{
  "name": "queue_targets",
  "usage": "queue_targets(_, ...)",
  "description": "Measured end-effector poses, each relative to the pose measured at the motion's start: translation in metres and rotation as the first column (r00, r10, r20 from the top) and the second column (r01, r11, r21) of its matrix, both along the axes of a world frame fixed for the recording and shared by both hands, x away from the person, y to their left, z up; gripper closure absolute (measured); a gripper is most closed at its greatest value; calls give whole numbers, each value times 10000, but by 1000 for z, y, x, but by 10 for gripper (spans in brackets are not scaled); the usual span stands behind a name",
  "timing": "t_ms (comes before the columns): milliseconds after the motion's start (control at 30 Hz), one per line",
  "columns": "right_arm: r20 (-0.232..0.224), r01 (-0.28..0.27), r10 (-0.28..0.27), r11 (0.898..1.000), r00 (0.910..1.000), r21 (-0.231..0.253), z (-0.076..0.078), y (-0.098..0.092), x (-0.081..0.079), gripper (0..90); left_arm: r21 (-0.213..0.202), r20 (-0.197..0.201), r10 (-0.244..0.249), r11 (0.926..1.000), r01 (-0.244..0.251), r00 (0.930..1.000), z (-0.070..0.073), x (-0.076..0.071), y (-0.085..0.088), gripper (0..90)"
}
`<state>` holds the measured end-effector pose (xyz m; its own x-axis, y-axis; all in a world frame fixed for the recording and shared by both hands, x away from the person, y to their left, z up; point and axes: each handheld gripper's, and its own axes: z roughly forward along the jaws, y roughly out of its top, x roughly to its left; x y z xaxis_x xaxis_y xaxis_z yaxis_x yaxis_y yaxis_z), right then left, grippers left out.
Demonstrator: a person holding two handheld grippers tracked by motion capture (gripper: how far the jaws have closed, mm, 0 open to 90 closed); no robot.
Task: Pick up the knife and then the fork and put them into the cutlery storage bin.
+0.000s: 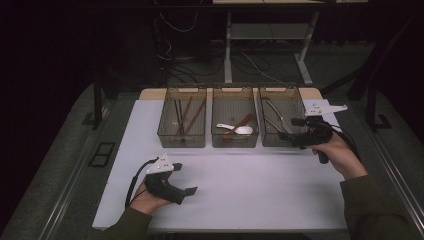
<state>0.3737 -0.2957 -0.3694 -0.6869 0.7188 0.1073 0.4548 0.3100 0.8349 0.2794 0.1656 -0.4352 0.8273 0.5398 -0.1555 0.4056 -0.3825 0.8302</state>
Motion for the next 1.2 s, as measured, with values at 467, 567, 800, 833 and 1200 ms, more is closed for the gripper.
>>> queue_targets(467, 165, -387, 387, 9992, 9991, -17, -16, 7, -34, 160, -3, 3, -36, 10000, 36, 10000, 0, 0, 0, 0)
queue_targets(567, 90, -428, 427, 9990, 9990, 118, -20, 7, -40, 160, 11, 1, -74, 10000, 74, 10000, 0, 0, 0, 0)
queue_targets(800, 220, -498, 492, 9984, 9985, 272, -31, 5, -56, 161, 14, 4, -128, 9999, 128, 9999, 0, -1, 0, 0)
queue_targets(833, 233, -522, 515, 9982, 9984, 310, -32, 5, -59, 161, -8, 3, -113, 9999, 113, 9999, 0, -1, 0, 0)
queue_targets(1200, 403, -717, 706, 9971, 9967, 262, -44, 4, -77, 160, -31, 1, -81, 10000, 81, 10000, 0, -1, -1, 0)
